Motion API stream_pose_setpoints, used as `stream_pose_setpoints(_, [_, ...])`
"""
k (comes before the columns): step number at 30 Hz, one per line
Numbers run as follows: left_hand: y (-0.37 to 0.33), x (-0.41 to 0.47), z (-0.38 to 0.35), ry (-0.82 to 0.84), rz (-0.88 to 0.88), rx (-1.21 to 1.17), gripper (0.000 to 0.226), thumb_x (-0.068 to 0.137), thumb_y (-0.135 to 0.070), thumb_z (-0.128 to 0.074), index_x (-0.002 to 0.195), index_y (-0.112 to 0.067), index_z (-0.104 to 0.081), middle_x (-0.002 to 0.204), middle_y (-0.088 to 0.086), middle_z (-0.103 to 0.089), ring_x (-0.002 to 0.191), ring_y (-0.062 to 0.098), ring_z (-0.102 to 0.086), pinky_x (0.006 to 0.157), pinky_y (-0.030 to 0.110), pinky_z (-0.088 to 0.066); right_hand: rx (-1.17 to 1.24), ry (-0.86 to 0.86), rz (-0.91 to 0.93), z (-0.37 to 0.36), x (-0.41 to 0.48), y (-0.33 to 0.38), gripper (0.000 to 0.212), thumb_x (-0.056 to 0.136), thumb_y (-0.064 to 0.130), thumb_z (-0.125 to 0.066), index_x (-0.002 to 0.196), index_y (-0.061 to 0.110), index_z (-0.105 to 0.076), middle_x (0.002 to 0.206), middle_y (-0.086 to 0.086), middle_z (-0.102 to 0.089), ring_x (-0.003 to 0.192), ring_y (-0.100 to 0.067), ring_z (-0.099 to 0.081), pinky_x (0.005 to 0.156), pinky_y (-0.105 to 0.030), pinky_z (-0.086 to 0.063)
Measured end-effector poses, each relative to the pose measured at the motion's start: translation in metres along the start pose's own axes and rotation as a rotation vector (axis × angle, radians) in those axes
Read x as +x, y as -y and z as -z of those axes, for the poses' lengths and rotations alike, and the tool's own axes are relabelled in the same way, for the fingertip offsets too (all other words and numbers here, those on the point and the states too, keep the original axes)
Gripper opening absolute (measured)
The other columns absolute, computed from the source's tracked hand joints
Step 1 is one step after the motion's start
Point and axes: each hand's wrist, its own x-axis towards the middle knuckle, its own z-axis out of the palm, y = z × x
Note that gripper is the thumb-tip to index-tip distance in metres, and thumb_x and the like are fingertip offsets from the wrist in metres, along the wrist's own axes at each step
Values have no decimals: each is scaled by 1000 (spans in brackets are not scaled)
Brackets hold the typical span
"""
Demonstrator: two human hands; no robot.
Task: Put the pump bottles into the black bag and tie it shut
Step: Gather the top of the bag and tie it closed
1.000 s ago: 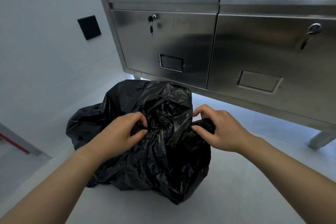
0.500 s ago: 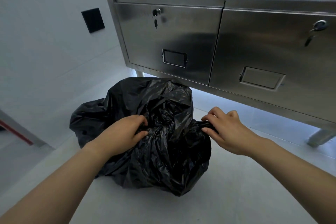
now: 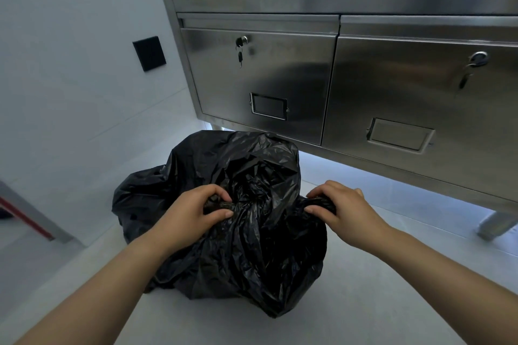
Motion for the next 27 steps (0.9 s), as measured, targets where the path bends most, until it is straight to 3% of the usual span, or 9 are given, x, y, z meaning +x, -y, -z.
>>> stream_pose_setpoints(5, [2, 1, -4, -18, 75, -125, 15, 76, -33, -75, 83, -38, -63, 88, -9, -69, 82, 2, -63, 76, 22, -50, -15, 52, -43, 2, 5, 5, 24, 86, 44, -59, 100, 25, -62, 97, 10, -57, 96, -13, -55, 93, -35, -38])
stream_pose_setpoints(8, [7, 2, -3, -30, 81, -80, 15, 75, -33, -75, 85, -39, -65, 92, -15, -68, 88, -3, -61, 76, 14, -44, 0, 34, -72, 1, 7, 6, 20, 84, 41, -63, 88, 22, -61, 89, 8, -56, 90, -16, -56, 90, -37, -42])
stream_pose_setpoints(14, [7, 5, -3, -85, 83, 20, 15, 74, -32, -77, 86, -35, -68, 86, -21, -64, 82, -9, -56, 68, 6, -38, -2, 3, -135, -3, 13, 9, 21, 83, 39, -66, 78, 22, -55, 85, 5, -57, 87, -18, -54, 87, -36, -37])
stream_pose_setpoints(19, [10, 4, -4, -121, 58, -21, 17, 70, -31, -79, 73, -40, -66, 80, -21, -65, 79, -17, -56, 64, 0, -38, 14, -29, -169, -8, 11, 4, 20, 83, 36, -67, 75, 22, -56, 85, 5, -55, 81, -14, -48, 83, -34, -32])
stream_pose_setpoints(24, [24, -2, -4, -115, 96, -73, 17, 72, -30, -78, 68, -42, -66, 77, -21, -68, 78, -11, -61, 67, 8, -40, 98, 18, -155, -8, 3, -1, 21, 83, 31, -69, 71, 21, -55, 68, 6, -61, 77, -23, -60, 83, -38, -42])
stream_pose_setpoints(27, [28, -2, -5, -117, 99, -56, 16, 73, -30, -77, 69, -40, -66, 81, -20, -67, 81, -10, -60, 71, 13, -40, 130, -4, -130, -6, 1, -6, 20, 83, 26, -69, 72, 19, -54, 67, 1, -64, 70, -22, -60, 71, -28, -44])
